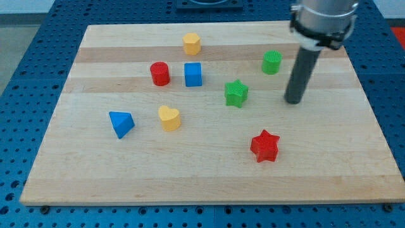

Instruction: Push the green star to the green circle

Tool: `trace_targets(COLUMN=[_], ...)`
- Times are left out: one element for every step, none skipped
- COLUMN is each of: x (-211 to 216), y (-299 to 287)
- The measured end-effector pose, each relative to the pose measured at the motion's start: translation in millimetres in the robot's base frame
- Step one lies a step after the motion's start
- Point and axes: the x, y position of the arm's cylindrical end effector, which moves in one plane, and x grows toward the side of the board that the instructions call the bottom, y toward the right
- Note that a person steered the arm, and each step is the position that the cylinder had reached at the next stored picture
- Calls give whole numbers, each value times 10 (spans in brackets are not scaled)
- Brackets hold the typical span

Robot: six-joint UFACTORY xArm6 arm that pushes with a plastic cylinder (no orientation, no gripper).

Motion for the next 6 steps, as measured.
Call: trace_targets(x=[129, 227, 233, 233, 220, 154], y=[-406, -764, -967, -967, -1024, -1123])
